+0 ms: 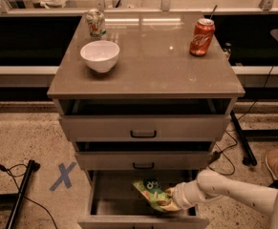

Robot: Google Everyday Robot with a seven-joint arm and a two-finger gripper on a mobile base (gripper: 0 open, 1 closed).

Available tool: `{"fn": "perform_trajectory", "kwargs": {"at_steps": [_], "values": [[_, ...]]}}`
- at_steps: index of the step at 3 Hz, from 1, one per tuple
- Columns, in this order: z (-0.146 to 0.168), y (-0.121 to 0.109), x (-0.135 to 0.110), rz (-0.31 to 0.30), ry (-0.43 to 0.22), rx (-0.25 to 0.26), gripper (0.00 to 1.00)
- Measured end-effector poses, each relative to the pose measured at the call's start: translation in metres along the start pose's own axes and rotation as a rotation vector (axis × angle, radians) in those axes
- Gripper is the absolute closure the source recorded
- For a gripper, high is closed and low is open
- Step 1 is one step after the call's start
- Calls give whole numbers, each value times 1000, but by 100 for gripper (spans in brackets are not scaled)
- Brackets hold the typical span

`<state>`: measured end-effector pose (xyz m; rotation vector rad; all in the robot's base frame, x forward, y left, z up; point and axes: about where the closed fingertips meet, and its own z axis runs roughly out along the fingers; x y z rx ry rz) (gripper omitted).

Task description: Place green rice chip bag into bottom drawer

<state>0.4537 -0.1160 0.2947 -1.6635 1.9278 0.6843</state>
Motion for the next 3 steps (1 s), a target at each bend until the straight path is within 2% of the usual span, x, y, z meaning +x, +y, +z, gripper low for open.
{"fn": "perform_trajectory", "kwargs": {"at_steps": [1, 2, 3], "values": [[33, -17, 12, 6, -49, 4, 100], [50, -29, 21, 28, -111, 4, 82], [58, -37, 30, 58, -166, 0, 58]]}}
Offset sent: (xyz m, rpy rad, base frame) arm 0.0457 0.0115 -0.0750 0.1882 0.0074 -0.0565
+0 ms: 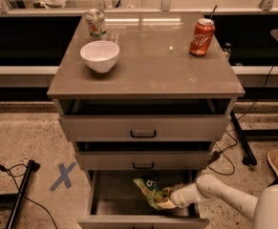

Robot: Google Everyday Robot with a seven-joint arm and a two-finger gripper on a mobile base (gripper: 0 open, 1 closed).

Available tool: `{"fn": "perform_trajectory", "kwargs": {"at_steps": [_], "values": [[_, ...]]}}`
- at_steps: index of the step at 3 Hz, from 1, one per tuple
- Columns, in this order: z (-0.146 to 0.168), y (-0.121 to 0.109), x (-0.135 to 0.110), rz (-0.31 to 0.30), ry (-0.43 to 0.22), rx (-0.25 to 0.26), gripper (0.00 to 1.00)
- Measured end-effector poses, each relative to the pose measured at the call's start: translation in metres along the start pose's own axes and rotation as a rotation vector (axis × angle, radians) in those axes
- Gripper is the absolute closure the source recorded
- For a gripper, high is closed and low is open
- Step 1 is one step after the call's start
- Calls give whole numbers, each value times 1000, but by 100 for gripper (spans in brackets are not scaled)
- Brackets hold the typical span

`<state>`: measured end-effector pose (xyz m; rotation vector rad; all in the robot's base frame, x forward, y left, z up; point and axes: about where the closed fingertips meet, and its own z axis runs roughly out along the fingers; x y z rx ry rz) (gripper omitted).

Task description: Place green rice chip bag into bottom drawer

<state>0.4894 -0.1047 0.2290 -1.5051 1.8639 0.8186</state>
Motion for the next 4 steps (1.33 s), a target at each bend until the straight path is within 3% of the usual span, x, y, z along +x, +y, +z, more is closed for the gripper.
{"fn": "perform_trajectory", "kwargs": {"at_steps": [2, 3, 4], "values": [[3, 1, -1, 0, -2, -5, 11], [5, 2, -1, 1, -3, -8, 0], [5, 2, -1, 1, -3, -8, 0]]}}
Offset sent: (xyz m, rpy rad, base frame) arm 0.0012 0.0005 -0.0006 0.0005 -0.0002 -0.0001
